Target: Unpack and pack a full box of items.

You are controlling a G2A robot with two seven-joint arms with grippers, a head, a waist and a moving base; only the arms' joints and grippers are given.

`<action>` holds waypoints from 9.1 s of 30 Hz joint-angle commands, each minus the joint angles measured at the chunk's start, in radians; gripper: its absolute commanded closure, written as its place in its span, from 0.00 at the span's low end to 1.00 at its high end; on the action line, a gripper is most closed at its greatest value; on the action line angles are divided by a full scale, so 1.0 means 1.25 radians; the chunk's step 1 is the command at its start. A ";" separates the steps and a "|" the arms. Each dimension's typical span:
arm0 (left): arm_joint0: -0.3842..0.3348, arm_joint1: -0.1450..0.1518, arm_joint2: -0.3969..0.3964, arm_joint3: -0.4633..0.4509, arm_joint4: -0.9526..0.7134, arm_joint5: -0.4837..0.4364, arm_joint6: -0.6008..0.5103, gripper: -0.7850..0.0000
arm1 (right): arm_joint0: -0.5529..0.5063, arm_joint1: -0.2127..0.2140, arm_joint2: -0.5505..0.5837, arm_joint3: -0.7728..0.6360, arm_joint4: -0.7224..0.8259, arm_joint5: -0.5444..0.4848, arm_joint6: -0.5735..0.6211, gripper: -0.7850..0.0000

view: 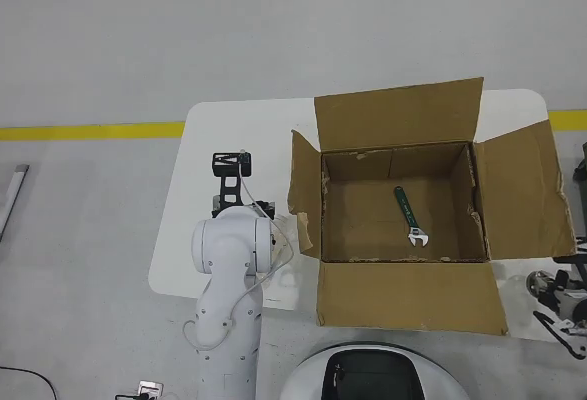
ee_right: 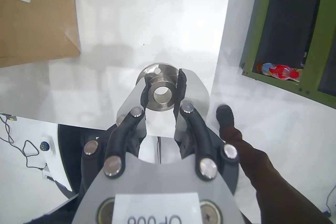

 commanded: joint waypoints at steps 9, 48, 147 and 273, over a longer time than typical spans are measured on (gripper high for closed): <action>0.000 0.000 0.000 0.000 0.000 0.000 0.000 0.00 | 0.017 0.002 -0.039 0.044 -0.008 0.002 -0.007 1.00; 0.000 0.000 0.000 0.000 0.000 0.000 0.000 0.00 | 0.346 0.059 0.077 -0.052 0.127 -0.177 -0.106 0.84; 0.000 0.000 0.000 0.000 0.000 0.000 0.000 0.00 | 0.779 -0.032 -0.679 0.544 -0.158 0.011 0.122 1.00; 0.040 0.005 -0.036 -0.055 -0.064 -0.054 0.017 0.00 | 0.102 0.002 0.055 0.064 0.228 -0.026 -0.792 1.00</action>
